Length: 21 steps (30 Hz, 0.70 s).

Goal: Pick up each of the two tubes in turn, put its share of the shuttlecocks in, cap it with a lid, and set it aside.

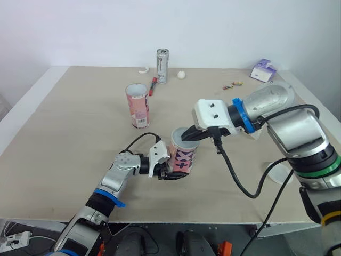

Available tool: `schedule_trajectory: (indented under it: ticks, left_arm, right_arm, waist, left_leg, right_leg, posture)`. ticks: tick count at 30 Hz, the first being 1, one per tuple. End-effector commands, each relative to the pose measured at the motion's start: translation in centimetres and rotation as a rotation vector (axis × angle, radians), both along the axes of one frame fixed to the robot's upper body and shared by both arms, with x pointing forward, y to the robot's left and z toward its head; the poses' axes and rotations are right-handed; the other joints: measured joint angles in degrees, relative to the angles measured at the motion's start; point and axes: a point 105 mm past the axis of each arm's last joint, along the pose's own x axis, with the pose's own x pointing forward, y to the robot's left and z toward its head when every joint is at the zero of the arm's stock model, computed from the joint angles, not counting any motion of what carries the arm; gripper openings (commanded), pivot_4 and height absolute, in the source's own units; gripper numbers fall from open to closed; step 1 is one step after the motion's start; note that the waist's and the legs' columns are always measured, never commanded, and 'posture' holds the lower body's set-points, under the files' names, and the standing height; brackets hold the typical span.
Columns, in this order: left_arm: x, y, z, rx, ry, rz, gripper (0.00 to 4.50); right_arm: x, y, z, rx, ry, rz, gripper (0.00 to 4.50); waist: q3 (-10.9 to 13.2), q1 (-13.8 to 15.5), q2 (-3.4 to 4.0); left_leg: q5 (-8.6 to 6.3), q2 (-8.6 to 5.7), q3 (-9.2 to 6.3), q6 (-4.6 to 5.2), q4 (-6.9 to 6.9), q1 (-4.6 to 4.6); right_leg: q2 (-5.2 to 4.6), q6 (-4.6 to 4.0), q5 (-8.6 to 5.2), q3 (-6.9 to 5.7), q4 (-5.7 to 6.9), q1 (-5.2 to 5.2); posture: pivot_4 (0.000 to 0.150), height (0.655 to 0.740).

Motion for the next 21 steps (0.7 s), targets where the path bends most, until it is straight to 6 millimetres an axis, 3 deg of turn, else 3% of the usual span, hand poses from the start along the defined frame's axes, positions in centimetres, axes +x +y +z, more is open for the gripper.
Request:
schedule_trajectory:
  ticks: [1, 6, 9, 13, 17, 20, 21]
  left_arm:
    - [0.0, 0.9, -2.0, 0.066, 0.066, 0.040, 3.03]
    - [0.2, 1.2, -1.8, 0.061, 0.055, 0.046, 3.03]
    - [0.3, 1.4, -1.4, 0.051, 0.045, 0.051, 3.03]
    - [0.3, 1.6, -1.1, 0.043, 0.035, 0.051, 3.03]
    - [0.3, 1.8, -0.9, 0.045, 0.013, 0.042, 3.03]
    - [0.4, 1.8, -0.7, 0.039, 0.003, 0.036, 3.03]
    - [0.3, 1.7, -0.6, 0.038, -0.002, 0.026, 3.03]
  right_arm:
    - [-0.4, 0.1, -3.5, -0.065, 0.150, 0.006, 0.01]
    - [0.0, 0.0, 1.4, 0.188, 0.204, -0.048, 0.01]
    - [-0.4, -1.8, 5.0, 0.370, 0.241, -0.082, 0.01]
    - [-0.2, -5.4, 8.1, 0.601, 0.212, -0.194, 0.01]
    - [0.3, -10.2, 7.9, 0.800, 0.146, -0.375, 0.01]
    - [-0.3, -12.4, 4.7, 0.812, 0.139, -0.462, 0.01]
    - [-0.6, -12.9, 3.2, 0.799, 0.144, -0.482, 0.32]
  waist:
    - [-0.1, 0.0, -0.04]
    - [-0.1, 0.0, -0.04]
    - [0.3, 0.1, 0.14]
    - [0.3, 0.2, 0.16]
    - [0.4, 0.2, 0.04]
    - [0.4, 0.2, 0.02]
    - [0.5, 0.0, 0.19]
  left_leg:
    - [-0.01, 0.05, 0.00, -0.02, 0.00, 0.04]
    - [-0.02, 0.30, 0.08, -0.05, 0.01, -0.04]
    - [-0.01, 0.37, 0.06, -0.04, 0.01, -0.27]
    - [-0.05, 0.37, -0.03, -0.11, -0.01, -0.45]
    - [-0.08, 0.37, -0.05, -0.15, -0.01, -0.45]
    - [-0.08, 0.38, -0.14, -0.15, -0.04, -0.46]
    - [-0.08, 0.38, -0.11, -0.15, -0.06, -0.48]
  right_leg:
    - [0.01, -0.02, -0.01, -0.06, 0.00, 0.01]
    - [-0.04, -0.27, 0.12, -0.43, 0.00, 0.06]
    - [-0.01, -0.46, 0.24, -0.61, 0.00, -0.12]
    - [0.09, -0.61, 0.13, -0.83, -0.06, -0.16]
    - [0.08, -0.56, 0.12, -0.86, -0.17, -0.09]
    - [0.13, -0.51, 0.14, -0.91, -0.33, -0.01]
    - [0.16, -0.49, 0.15, -0.88, -0.35, -0.04]
  posture:
    - [0.150, 0.7400]
    - [0.150, 0.7400]
    - [0.150, 0.7400]
    - [0.150, 0.7400]
    - [0.150, 0.7400]
    - [0.150, 0.7400]
    - [0.150, 0.7400]
